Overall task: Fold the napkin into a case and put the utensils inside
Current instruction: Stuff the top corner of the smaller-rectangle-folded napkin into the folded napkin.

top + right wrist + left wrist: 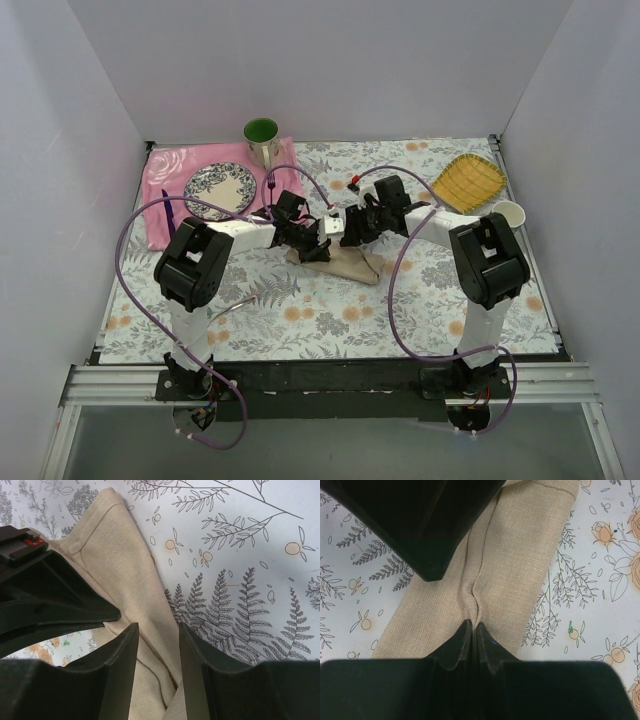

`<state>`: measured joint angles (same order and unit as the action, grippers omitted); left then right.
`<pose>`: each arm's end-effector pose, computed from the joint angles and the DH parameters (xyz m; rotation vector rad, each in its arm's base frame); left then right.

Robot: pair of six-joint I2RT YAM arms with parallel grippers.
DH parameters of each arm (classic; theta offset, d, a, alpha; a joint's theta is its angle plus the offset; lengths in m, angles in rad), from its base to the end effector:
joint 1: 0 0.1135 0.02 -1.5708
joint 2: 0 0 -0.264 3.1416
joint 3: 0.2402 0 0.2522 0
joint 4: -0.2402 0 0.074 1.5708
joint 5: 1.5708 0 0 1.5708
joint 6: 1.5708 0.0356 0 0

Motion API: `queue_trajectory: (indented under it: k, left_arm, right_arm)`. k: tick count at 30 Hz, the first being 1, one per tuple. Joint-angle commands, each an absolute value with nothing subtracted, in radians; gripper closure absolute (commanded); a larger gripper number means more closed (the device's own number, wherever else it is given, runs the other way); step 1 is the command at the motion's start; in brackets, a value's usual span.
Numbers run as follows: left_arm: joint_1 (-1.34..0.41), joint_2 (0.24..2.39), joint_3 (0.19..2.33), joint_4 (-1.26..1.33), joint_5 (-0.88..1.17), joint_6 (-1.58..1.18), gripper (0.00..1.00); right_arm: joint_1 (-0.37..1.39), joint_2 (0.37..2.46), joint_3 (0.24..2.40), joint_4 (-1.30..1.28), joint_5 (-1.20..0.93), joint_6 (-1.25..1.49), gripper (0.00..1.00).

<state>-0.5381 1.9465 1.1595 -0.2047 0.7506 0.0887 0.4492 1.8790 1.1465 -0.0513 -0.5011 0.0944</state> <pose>0.3199 -0.2192 0.1442 1.0577 2.3049 -1.1346 0.3501 0.1877 0.1716 -0.6687 2.2974 0.8518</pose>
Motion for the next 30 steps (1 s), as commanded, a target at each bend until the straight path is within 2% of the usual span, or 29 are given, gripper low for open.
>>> queue_trajectory:
  k: [1,5,8,9,12,14,15,18,30]
  left_arm:
    - [-0.546,1.917,1.138,-0.239,0.744,0.095,1.00]
    - [-0.546,1.919,1.140,-0.241,0.747,0.091,1.00]
    - [-0.546,1.914,1.140,-0.242,0.752,0.083,1.00]
    - [-0.548,1.907,1.140,-0.244,0.752,0.080,1.00]
    - [-0.552,1.875,1.128,-0.252,0.756,0.075,1.00]
    - [-0.564,1.856,1.114,-0.264,0.753,0.075,1.00]
    - [-0.568,1.847,1.111,-0.270,0.752,0.071,1.00]
    - [-0.578,1.815,1.100,-0.291,0.761,0.028,1.00]
    - [-0.600,1.724,1.012,-0.241,0.735,-0.113,1.00]
  right_arm:
    - [0.457,1.914,1.203,-0.023,-0.525,0.069,0.53]
    - [0.471,1.937,1.197,-0.017,-0.529,0.049,0.54]
    - [0.485,1.948,1.186,-0.020,-0.546,0.031,0.63]
    - [0.494,1.950,1.183,-0.023,-0.551,0.026,0.70]
    - [0.506,1.951,1.169,-0.029,-0.566,0.014,0.82]
    - [0.512,1.945,1.149,-0.029,-0.583,0.011,0.86]
    - [0.515,1.942,1.143,-0.031,-0.594,0.011,0.92]
    - [0.529,1.924,1.114,-0.040,-0.620,0.012,0.97]
    - [0.560,1.841,1.029,-0.038,-0.647,0.032,0.99]
